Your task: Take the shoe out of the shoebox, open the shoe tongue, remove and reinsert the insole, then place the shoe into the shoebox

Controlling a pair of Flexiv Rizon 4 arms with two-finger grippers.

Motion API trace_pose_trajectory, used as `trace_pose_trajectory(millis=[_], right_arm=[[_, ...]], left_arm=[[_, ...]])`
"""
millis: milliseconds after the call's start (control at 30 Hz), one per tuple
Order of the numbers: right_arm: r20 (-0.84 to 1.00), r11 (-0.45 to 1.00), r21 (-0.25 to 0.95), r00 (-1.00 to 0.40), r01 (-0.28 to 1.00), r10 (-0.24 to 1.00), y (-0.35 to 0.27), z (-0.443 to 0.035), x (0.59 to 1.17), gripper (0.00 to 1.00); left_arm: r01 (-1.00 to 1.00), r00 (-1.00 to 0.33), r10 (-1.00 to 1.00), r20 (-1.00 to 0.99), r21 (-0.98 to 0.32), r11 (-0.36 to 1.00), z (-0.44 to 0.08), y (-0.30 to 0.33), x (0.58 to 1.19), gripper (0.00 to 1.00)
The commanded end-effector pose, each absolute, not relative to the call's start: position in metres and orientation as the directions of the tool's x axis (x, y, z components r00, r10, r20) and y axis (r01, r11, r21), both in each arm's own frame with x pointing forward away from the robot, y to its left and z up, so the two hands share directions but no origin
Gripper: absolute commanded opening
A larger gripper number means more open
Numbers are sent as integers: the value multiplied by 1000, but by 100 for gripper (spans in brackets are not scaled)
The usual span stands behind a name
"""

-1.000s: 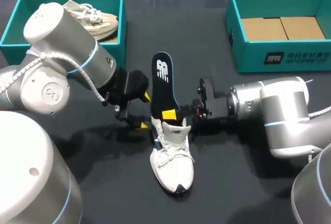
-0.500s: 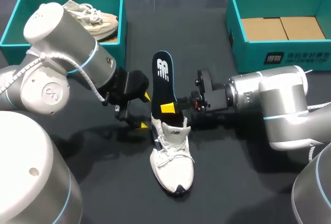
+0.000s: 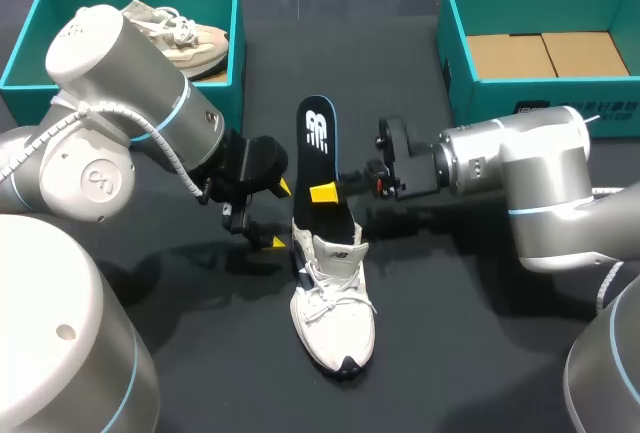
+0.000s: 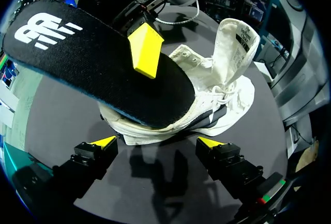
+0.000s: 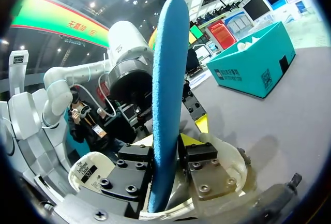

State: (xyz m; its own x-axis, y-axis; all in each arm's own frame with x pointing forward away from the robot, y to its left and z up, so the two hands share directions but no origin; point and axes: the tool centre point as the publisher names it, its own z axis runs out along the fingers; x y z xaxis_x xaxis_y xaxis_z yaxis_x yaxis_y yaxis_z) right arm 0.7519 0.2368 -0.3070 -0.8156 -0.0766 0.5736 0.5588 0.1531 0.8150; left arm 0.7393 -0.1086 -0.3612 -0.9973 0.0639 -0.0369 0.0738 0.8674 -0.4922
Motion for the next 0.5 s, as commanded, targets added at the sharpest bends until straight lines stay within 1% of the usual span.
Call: trace_pose_trajectory(millis=[33, 67, 167, 233, 267, 500], right_arm=[[575, 155, 815, -812, 558, -102, 236, -308, 761, 25], [576, 155, 815, -811, 559, -104, 237, -308, 762, 25], [579, 154, 813, -807, 562, -114, 236, -308, 764, 21], [583, 149, 811, -803, 565, -128, 236, -308, 766, 14], [585, 148, 810, -801, 567, -130, 235, -308, 766, 0], [610, 144, 792, -779, 594, -146, 234, -316, 763, 0]], left_arm=[[74, -997, 63, -38, -491, 868, -362, -109, 739, 100], [74, -997, 63, -38, -491, 868, -362, -109, 739, 100], [74, -997, 63, -38, -491, 868, -362, -109, 739, 100], [74, -997, 63, -38, -491, 868, -362, -109, 739, 100], [74, -997, 63, -38, -491, 868, -362, -109, 739, 100], [74, -997, 63, -38, -491, 868, -362, -109, 739, 100]])
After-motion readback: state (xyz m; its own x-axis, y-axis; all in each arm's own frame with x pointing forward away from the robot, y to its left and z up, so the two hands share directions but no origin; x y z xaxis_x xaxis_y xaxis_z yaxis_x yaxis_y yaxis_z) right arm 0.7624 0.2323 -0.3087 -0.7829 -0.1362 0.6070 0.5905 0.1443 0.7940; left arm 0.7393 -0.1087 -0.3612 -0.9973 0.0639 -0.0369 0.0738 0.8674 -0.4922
